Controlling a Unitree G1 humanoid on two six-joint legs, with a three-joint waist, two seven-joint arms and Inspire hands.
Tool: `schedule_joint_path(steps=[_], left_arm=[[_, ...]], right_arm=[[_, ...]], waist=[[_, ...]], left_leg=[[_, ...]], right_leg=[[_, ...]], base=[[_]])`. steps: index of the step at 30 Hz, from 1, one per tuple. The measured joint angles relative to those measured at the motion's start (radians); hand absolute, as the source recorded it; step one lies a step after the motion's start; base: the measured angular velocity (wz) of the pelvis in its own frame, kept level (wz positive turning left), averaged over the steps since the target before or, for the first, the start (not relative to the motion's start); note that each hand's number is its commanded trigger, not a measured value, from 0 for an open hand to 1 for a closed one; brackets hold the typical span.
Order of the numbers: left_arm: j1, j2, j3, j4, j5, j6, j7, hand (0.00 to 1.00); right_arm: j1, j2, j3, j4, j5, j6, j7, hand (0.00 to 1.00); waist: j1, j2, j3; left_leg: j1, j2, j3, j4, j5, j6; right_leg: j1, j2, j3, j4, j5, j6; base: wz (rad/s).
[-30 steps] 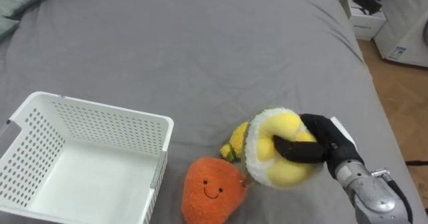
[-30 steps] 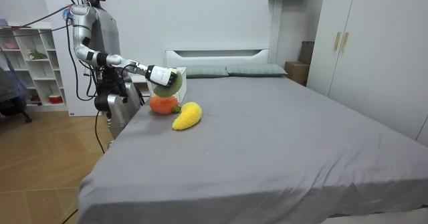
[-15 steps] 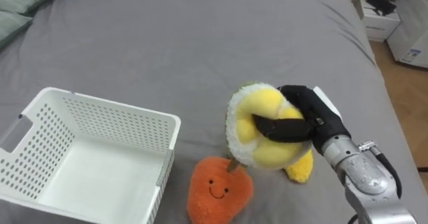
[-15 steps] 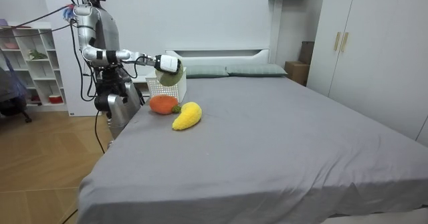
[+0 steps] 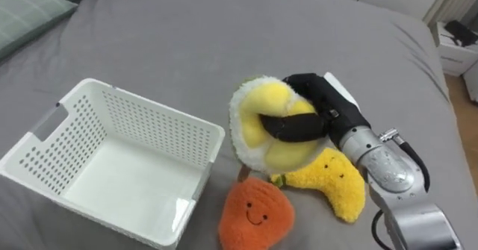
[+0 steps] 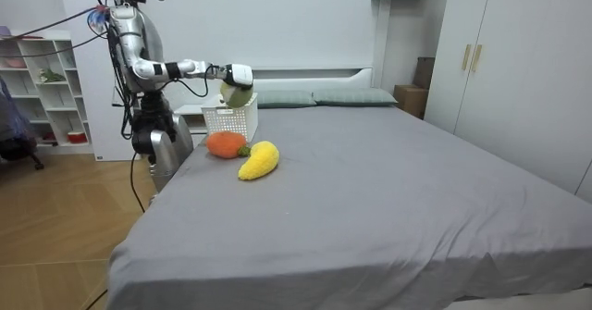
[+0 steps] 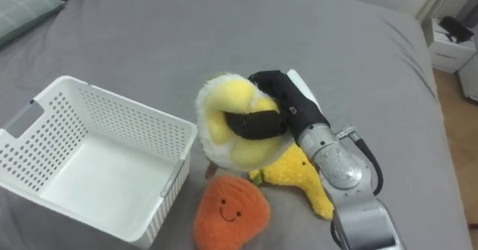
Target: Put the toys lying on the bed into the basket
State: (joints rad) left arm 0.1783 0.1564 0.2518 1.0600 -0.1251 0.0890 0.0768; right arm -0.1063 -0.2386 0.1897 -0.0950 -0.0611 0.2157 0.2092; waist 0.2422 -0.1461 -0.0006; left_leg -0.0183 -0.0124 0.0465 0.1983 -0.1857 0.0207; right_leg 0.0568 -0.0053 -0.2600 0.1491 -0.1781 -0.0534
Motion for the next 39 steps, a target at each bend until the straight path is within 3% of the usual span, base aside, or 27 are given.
schedule_joint_path(steps=[3, 7, 13, 18, 22, 28, 30, 32, 33, 34, 35, 36, 39], left_arm=[[-0.011, 0.0, 0.0, 0.005, 0.001, 0.009, 0.003, 0.0], [-0.013, 0.001, -0.002, 0.006, 0.009, 0.014, 0.011, 0.0], [-0.01, 0.001, -0.004, 0.006, 0.009, 0.015, 0.027, 0.0], [-0.016, 0.014, -0.049, -0.002, 0.009, 0.031, 0.029, 0.0], [-0.03, 0.014, -0.05, -0.002, 0.01, 0.036, 0.03, 0.0], [-0.049, 0.013, -0.073, -0.002, 0.027, 0.038, 0.03, 0.0], [-0.051, 0.013, -0.073, -0.003, 0.056, 0.038, 0.03, 0.0], [-0.053, 0.014, -0.072, -0.003, 0.079, 0.038, 0.03, 0.0], [-0.052, 0.014, -0.072, -0.003, 0.082, 0.04, 0.029, 0.0], [-0.051, 0.014, -0.071, -0.003, 0.093, 0.044, 0.029, 0.0], [-0.051, 0.015, -0.071, -0.003, 0.097, 0.046, 0.029, 0.0], [-0.052, 0.017, -0.069, -0.003, 0.097, 0.051, 0.03, 0.0], [-0.053, 0.018, -0.069, -0.003, 0.097, 0.06, 0.033, 0.0]], right_arm=[[-0.014, 0.0, 0.068, 0.002, -0.003, 0.005, 0.001, 1.0], [-0.04, 0.004, 0.136, 0.002, -0.043, 0.012, 0.034, 1.0], [-0.067, 0.004, 0.144, 0.002, -0.055, 0.026, 0.034, 1.0], [-0.081, 0.01, 0.18, 0.003, -0.063, 0.047, 0.033, 1.0], [-0.132, 0.027, 0.199, 0.006, -0.077, 0.05, 0.033, 1.0], [-0.152, 0.049, 0.227, 0.048, -0.086, 0.066, 0.032, 1.0], [-0.153, 0.049, 0.226, 0.048, -0.095, 0.068, 0.033, 0.86], [-0.157, 0.049, 0.225, 0.051, -0.094, 0.068, 0.032, 0.85], [-0.168, 0.051, 0.226, 0.06, -0.093, 0.068, 0.032, 0.76], [-0.189, 0.053, 0.229, 0.081, -0.093, 0.068, 0.031, 0.58], [-0.202, 0.053, 0.231, 0.095, -0.094, 0.068, 0.03, 0.14], [-0.227, 0.053, 0.236, 0.123, -0.096, 0.068, 0.02, 0.0], [-0.255, 0.052, 0.241, 0.162, -0.097, 0.068, -0.012, 0.0]], waist=[[0.02, -0.011, -0.0007], [0.042, -0.007, 0.0037], [0.044, -0.007, 0.0045], [0.062, -0.008, 0.0062], [0.07, -0.014, 0.0184], [0.095, -0.013, 0.0201], [0.107, -0.012, 0.0206], [0.121, -0.012, 0.0205], [0.124, -0.013, 0.0205], [0.126, -0.013, 0.0203], [0.127, -0.014, 0.0198], [0.129, -0.016, 0.0178], [0.142, -0.02, 0.0158]], left_leg=[[-0.007, 0.0, -0.016, 0.007, 0.001, 0.001], [-0.017, -0.005, -0.032, 0.007, 0.001, 0.005], [-0.026, -0.017, -0.057, 0.008, 0.005, 0.007], [-0.03, -0.017, -0.07, 0.009, 0.01, 0.008], [-0.044, -0.02, -0.085, 0.018, 0.012, 0.008], [-0.062, -0.031, -0.109, 0.027, 0.016, 0.013], [-0.064, -0.033, -0.113, 0.027, 0.017, 0.015], [-0.064, -0.034, -0.113, 0.027, 0.018, 0.017], [-0.064, -0.035, -0.115, 0.027, 0.02, 0.018], [-0.063, -0.036, -0.118, 0.028, 0.021, 0.019], [-0.064, -0.037, -0.12, 0.029, 0.021, 0.019], [-0.064, -0.037, -0.122, 0.03, 0.021, 0.019], [-0.064, -0.04, -0.129, 0.031, 0.021, 0.019]], right_leg=[[-0.002, -0.003, -0.015, 0.001, 0.0, 0.0], [-0.003, -0.007, -0.034, 0.002, 0.002, 0.003], [-0.001, -0.012, -0.056, 0.003, 0.003, 0.005], [-0.001, -0.016, -0.073, 0.004, 0.002, 0.006], [-0.005, -0.018, -0.091, 0.003, 0.002, 0.006], [-0.009, -0.024, -0.113, 0.002, 0.002, 0.011], [-0.01, -0.027, -0.116, 0.002, 0.002, 0.014], [-0.011, -0.028, -0.119, 0.003, 0.003, 0.015], [-0.009, -0.029, -0.123, 0.003, 0.004, 0.016], [-0.007, -0.029, -0.126, 0.003, 0.005, 0.018], [-0.006, -0.03, -0.128, 0.003, 0.005, 0.018], [-0.006, -0.03, -0.13, 0.003, 0.005, 0.018], [-0.001, -0.032, -0.139, 0.004, 0.006, 0.019]], base=[[0.12], [0.13], [0.13], [0.09], [0.12], [0.13], [0.07], [0.0], [0.07], [0.08], [0.08], [0.07], [0.07]])
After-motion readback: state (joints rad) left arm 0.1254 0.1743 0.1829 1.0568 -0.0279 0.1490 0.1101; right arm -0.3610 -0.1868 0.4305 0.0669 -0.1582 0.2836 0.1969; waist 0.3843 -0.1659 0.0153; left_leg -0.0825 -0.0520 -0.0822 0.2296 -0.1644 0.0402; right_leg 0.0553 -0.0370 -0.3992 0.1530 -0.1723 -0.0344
